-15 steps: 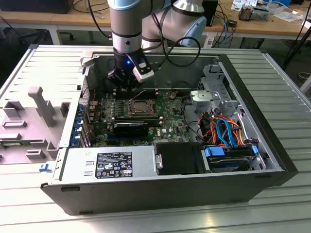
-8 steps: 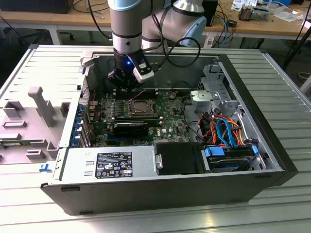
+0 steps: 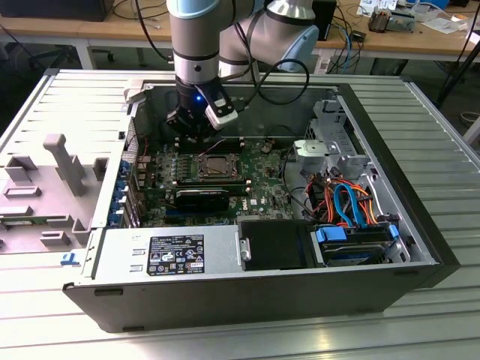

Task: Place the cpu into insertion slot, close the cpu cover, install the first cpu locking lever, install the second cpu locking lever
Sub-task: 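Install the first cpu locking lever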

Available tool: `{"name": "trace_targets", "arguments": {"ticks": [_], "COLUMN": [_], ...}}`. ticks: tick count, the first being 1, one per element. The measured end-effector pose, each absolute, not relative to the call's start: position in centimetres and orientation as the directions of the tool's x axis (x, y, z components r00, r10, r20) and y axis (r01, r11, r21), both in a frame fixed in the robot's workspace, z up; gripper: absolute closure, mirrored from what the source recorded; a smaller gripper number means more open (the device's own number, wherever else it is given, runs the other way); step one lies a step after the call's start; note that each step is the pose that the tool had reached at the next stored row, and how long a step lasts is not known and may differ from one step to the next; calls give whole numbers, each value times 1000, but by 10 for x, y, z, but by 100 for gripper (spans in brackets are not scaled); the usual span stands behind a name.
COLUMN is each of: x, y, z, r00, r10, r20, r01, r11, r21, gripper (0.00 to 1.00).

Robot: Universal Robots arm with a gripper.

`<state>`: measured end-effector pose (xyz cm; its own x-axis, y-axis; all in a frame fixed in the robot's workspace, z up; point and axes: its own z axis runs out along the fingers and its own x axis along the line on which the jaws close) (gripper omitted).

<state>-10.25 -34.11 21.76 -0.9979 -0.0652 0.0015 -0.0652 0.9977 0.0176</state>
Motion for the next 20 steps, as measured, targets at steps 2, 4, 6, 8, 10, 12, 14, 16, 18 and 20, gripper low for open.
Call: {"name": "trace_targets", "arguments": {"ticks": [2,4,6,8,10,12,14,16,18,20], "x": [-102,-102,-102,-100,-98,-97,-95,-93,-91,-89], "y": [-341,-341,-341,-339,-338,-336,-335,-335,-334,-334], "z": [217,217,216,215,213,212,211,209,208,207], "r00": [-998,-997,-996,-996,-995,-995,-995,-994,-994,-994], "r10": [-67,-73,-85,-93,-98,-100,-103,-107,-109,-112], "r20": [1,1,2,1,2,2,2,2,2,2], "r01": [-67,-73,-85,-93,-98,-100,-103,-107,-109,-112], "r11": [998,997,996,996,995,995,995,994,994,994], "r21": [17,17,16,16,15,14,13,11,10,9], "gripper": [89,89,89,89,89,89,89,89,89,89]}}
